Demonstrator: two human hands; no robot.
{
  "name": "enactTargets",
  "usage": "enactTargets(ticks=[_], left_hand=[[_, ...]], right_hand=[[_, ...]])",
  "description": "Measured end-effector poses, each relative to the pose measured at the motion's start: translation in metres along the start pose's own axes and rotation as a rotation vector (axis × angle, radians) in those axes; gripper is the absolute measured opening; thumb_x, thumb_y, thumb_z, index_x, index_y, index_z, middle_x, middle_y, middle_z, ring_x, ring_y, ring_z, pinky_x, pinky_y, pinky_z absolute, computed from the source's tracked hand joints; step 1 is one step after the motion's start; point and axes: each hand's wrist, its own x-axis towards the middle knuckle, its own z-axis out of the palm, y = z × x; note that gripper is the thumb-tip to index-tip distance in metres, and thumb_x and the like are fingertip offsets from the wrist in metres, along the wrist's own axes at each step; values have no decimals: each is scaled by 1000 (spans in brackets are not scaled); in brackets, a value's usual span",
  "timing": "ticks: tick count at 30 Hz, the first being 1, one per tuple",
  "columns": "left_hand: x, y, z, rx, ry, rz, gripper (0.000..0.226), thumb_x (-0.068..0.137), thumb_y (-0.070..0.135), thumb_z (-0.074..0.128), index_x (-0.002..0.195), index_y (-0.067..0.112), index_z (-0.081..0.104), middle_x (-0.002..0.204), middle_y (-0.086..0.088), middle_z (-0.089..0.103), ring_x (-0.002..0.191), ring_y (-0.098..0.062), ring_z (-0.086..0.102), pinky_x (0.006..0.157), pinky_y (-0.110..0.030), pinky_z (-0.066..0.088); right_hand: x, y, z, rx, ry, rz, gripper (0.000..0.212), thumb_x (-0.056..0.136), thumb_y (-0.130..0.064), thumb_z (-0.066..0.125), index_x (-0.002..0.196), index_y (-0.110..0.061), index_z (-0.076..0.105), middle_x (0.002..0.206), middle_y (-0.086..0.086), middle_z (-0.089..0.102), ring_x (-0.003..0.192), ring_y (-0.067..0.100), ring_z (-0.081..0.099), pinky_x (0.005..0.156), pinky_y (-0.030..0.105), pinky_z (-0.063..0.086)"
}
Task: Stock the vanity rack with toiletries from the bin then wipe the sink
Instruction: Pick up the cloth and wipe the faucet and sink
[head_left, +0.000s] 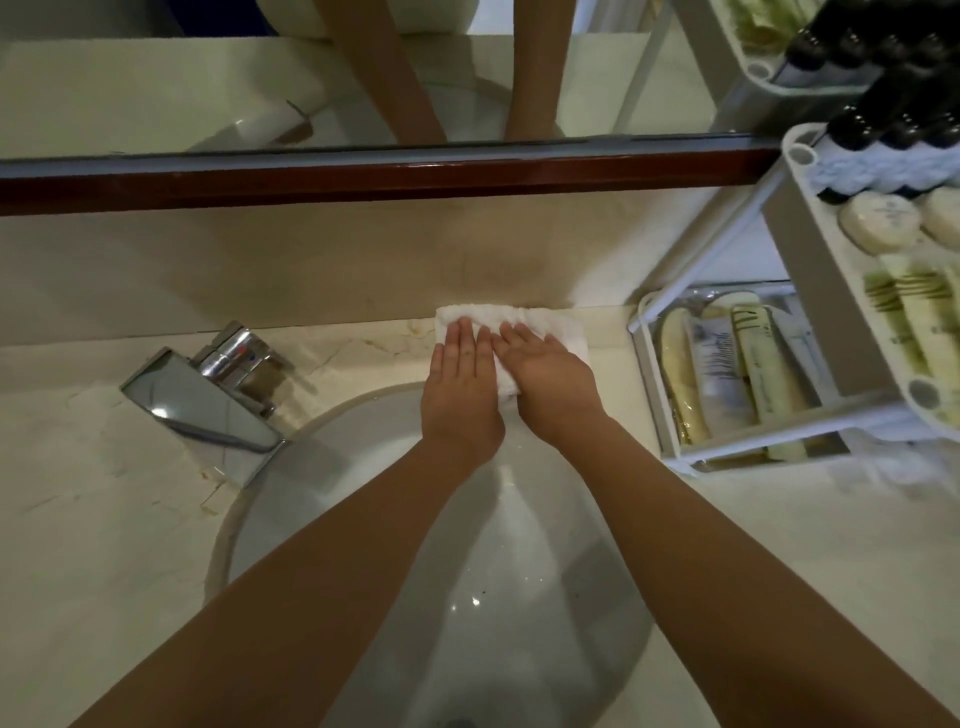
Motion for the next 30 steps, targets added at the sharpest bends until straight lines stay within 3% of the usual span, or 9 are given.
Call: enactTargets(ticks=[13, 19, 24, 30], left_hand=[[21, 48, -4, 45, -78, 143, 82, 95, 32, 41, 151, 5, -14, 158, -17, -20, 147, -29, -19, 121, -39, -7], [25, 47, -4, 26, -104, 193, 91, 89, 24, 50, 151, 6, -14, 158, -16, -21, 147, -28, -20, 120, -37, -7], [25, 44, -6, 31, -115, 223, 106, 82, 37, 62, 152, 8, -12, 158, -15, -20, 147, -27, -18, 121, -37, -5], [26, 44, -8, 41, -93, 218, 88, 89, 18, 53, 153, 8, -7, 160, -14, -15, 149, -25, -13, 122, -35, -1]], right_hand=[[-26, 46, -11, 42, -43, 158, 72, 93, -4, 47, 155, -16, 11, 163, 2, 9, 150, 15, 6, 121, 33, 8], [-28, 46, -4, 11, -13, 231, 74, 93, -2, 50, 155, -15, 11, 163, 9, 7, 150, 21, 4, 121, 36, 10], [-28, 45, -3, 13, -19, 255, 76, 92, -1, 48, 155, -16, 10, 163, 10, 5, 151, 22, 1, 121, 38, 9], [-24, 45, -6, 71, -40, 288, 77, 91, 0, 50, 155, -19, 12, 163, 6, 7, 150, 19, 3, 121, 37, 15]])
